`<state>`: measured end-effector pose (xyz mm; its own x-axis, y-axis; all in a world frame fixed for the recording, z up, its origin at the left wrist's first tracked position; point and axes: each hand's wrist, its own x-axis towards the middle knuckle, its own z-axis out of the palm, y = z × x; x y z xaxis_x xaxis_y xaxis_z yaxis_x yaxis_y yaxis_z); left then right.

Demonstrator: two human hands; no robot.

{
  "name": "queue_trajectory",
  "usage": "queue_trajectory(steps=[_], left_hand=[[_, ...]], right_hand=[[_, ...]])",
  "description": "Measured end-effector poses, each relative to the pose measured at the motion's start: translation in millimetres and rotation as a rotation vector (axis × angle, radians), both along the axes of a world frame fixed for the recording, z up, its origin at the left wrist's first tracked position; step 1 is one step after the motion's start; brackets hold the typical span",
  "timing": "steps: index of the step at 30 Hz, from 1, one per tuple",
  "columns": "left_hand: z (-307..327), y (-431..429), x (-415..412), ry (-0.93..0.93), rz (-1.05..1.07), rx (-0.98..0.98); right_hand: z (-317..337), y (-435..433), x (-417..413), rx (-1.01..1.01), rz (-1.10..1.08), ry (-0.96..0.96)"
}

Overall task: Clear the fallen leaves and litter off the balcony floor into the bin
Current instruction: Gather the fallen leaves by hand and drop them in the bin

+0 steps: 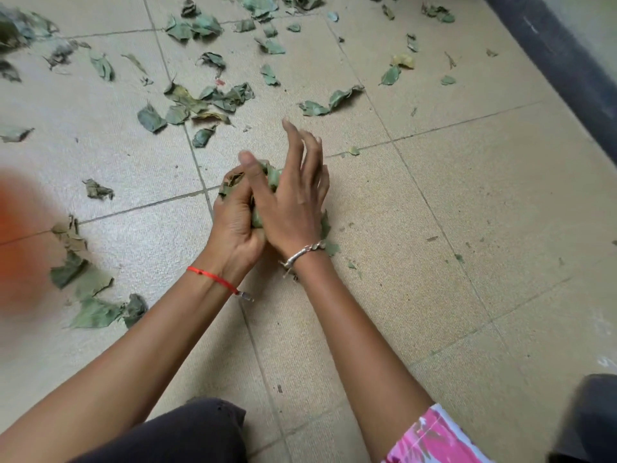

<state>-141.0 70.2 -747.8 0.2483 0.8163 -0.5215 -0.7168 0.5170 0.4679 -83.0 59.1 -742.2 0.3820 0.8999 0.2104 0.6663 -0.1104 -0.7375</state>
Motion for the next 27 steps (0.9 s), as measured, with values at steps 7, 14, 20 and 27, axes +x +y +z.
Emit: queue_trajectory(steps=[7,14,20,27], left_hand=[[18.1,2.0,-45.8,0.231,0.099,0.07],[24.2,-22.9,-85.7,0.296,0.185,0.022],[27.3,-56.8,-105.6,0.376,0.145,-0.025],[23.2,-97.4,-139.2,0.379,0.245,-0.109]], right_hand=[[-21.7,22.3,87.1,-0.199,-0.218,-0.078],[-30.2,12.6,44.1,-0.323,0.354,-0.309],[-3.4,-48.6,27.0,-0.324,0.629,0.212],[-24.8,-112.9,16.7,-0.393,0.463,-0.331]])
